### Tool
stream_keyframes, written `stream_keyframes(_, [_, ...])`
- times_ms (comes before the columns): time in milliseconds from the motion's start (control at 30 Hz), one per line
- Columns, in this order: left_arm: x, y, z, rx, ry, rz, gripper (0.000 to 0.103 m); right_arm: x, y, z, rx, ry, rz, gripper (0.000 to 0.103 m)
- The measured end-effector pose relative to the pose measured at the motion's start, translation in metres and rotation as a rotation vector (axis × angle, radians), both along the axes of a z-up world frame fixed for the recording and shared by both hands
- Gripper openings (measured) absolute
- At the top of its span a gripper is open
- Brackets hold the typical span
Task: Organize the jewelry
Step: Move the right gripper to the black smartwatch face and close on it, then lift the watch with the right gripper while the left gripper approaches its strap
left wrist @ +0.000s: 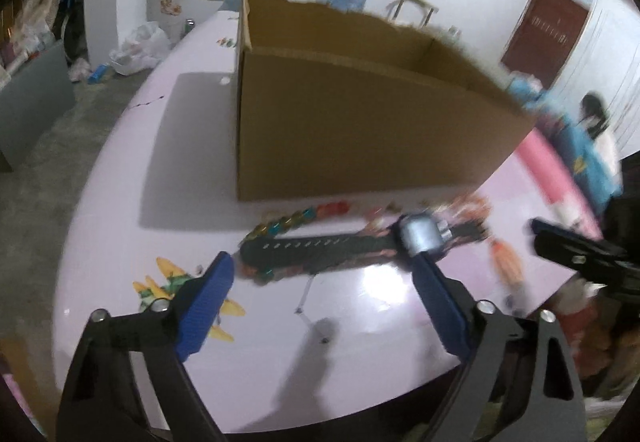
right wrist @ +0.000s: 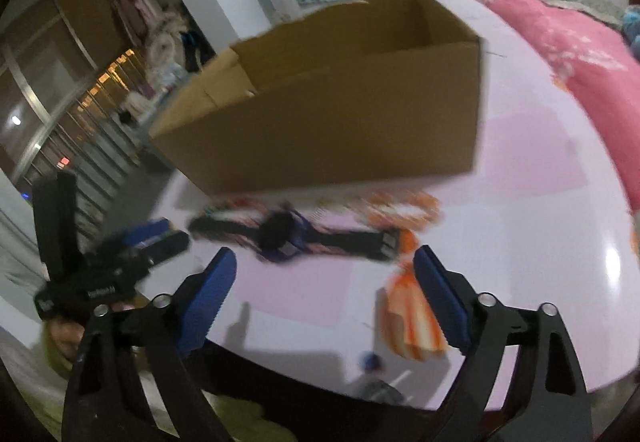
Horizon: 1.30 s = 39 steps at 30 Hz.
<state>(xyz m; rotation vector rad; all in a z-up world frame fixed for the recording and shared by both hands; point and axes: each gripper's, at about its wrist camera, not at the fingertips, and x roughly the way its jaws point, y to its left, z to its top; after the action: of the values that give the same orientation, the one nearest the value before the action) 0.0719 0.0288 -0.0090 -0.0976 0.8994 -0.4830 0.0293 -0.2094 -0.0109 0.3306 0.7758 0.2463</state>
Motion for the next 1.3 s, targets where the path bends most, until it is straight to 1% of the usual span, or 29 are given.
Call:
stream_keyframes(33, [0.000, 0.002, 0.002, -0.045, 0.011, -0.016, 0.083, 0.001, 0.009, 0.002, 0.011, 0.000, 0.006, 0.081])
stream_keyframes(100, [0.001, 0.002, 0.004, -0.090, 0.028, -0.044, 0.080, 0.014, 0.020, 0.001, 0.016, 0.016, 0.023, 0.074])
stream_keyframes(200, [0.003, -0.001, 0.001, -0.090, 0.038, -0.067, 0.074, 0.029, 0.028, -0.006, 0.009, 0.051, 0.038, 0.066])
stream_keyframes(233, [0.004, 0.000, 0.000, -0.099, 0.049, -0.066, 0.073, 0.032, 0.030, -0.007, 0.008, 0.058, 0.040, 0.061])
stream_keyframes(333, [0.007, 0.005, -0.004, -0.144, 0.092, -0.069, 0.068, 0.043, 0.039, -0.008, -0.006, 0.070, 0.050, 0.054])
stream_keyframes(467, [0.012, 0.009, -0.011, -0.194, 0.154, -0.078, 0.066, 0.047, 0.047, -0.007, -0.049, 0.061, 0.063, 0.048])
stream_keyframes(533, [0.015, 0.010, -0.015, -0.206, 0.168, -0.067, 0.066, 0.049, 0.053, -0.012, -0.078, 0.076, 0.068, 0.039])
stream_keyframes(600, [0.018, 0.012, -0.015, -0.214, 0.168, -0.055, 0.066, 0.050, 0.055, -0.016, -0.090, 0.096, 0.070, 0.035])
stream_keyframes(733, [0.024, 0.014, -0.014, -0.224, 0.175, -0.034, 0.066, 0.050, 0.057, -0.020, -0.131, 0.108, 0.070, 0.031])
stream_keyframes(800, [0.023, 0.014, -0.014, -0.226, 0.186, -0.030, 0.067, 0.051, 0.056, -0.024, -0.133, 0.128, 0.068, 0.029])
stream_keyframes(900, [0.026, 0.012, -0.014, -0.232, 0.195, -0.009, 0.067, 0.051, 0.053, -0.024, -0.124, 0.127, 0.072, 0.029])
stream_keyframes(1000, [0.031, 0.011, -0.014, -0.235, 0.187, 0.020, 0.067, 0.049, 0.053, -0.023, -0.147, 0.116, 0.084, 0.029])
stream_keyframes(1100, [0.033, 0.012, -0.012, -0.266, 0.169, 0.031, 0.067, 0.047, 0.054, -0.022, -0.161, 0.107, 0.092, 0.029])
stream_keyframes(1233, [0.037, 0.011, -0.017, -0.313, 0.151, 0.052, 0.068, 0.049, 0.053, -0.024, -0.144, 0.104, 0.095, 0.029])
stream_keyframes(1300, [0.040, 0.017, -0.017, -0.312, 0.152, 0.063, 0.068, 0.049, 0.050, -0.024, -0.142, 0.103, 0.098, 0.029])
